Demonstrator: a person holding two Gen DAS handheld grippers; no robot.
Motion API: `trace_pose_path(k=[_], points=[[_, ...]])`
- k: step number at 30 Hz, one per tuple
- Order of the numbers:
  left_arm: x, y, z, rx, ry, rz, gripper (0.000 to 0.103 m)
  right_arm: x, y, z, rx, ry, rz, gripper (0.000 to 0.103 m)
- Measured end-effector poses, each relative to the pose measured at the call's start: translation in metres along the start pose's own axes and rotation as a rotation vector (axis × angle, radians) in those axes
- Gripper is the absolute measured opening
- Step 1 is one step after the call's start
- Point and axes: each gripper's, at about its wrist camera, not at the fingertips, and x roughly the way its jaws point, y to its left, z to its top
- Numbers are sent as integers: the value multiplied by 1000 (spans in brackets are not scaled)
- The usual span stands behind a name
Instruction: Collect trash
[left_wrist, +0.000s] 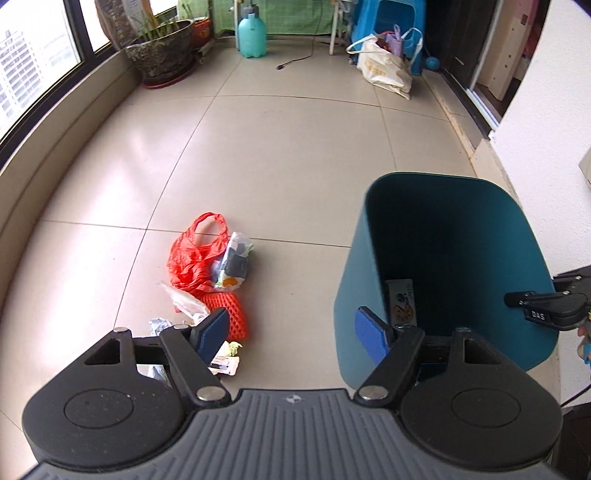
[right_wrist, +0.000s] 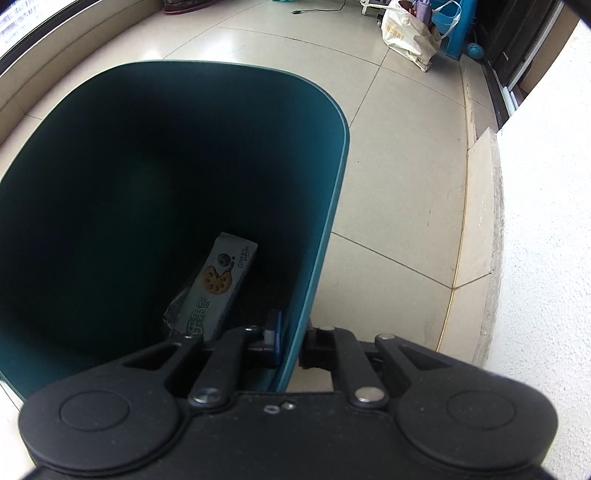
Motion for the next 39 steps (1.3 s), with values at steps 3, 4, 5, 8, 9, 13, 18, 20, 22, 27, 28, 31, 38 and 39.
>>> trace_pose_path(k=[3, 4, 5, 8, 9, 13, 18, 20, 22, 27, 28, 31, 38, 39], points=[[12, 33, -1, -51, 8, 44, 75, -2, 2, -2, -6, 4, 2, 8], [18, 43, -3, -55, 8, 74, 76, -3, 3, -3, -12, 3, 1, 9], [24, 51, -5, -59, 10, 107, 78, -3, 4, -4, -15, 3, 0, 9], [51, 79, -12, -109, 57, 140, 79, -4, 3, -5, 7, 1, 11, 9], [64, 88, -15, -131, 88, 148, 79, -4, 2, -5, 12, 0, 15, 9], [110, 114, -28, -218, 180, 155, 79, -4, -1, -5, 6, -5, 23, 10], [155, 105, -54, -172, 246, 104, 79, -3, -6, -4, 7, -2, 42, 10], [172, 97, -64, -149, 294, 94, 79, -2, -6, -4, 3, 1, 40, 10], [183, 100, -71, -197, 323, 75, 79, -1, -7, -6, -6, 6, 37, 10], [195, 151, -67, -494, 339, 56, 79, 0, -6, -1, 2, 18, 40, 10], [201, 164, -66, -574, 344, 48, 79, 0, -6, 1, 4, 18, 40, 10], [222, 179, -66, -690, 388, 35, 79, 1, -6, 1, 1, 16, 39, 11], [257, 183, -74, -781, 430, 81, 77, 5, -5, -2, -7, 14, 45, 11], [259, 180, -74, -773, 432, 90, 77, 6, -6, -3, -7, 15, 48, 11]])
